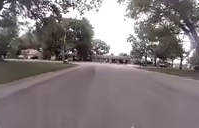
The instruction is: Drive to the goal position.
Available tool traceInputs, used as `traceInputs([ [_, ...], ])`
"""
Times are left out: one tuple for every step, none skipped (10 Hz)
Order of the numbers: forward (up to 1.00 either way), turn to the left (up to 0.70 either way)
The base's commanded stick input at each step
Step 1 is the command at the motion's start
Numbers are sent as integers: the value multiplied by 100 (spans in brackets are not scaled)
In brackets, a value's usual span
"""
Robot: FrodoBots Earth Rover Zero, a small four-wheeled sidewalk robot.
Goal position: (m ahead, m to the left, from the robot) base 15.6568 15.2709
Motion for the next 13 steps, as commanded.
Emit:
traceInputs([
  [70,0],
  [70,0],
  [70,0],
  [70,0],
  [70,0],
  [70,0],
  [70,0],
  [70,0],
  [70,0],
  [70,0],
  [70,0],
  [70,0],
  [70,0],
])
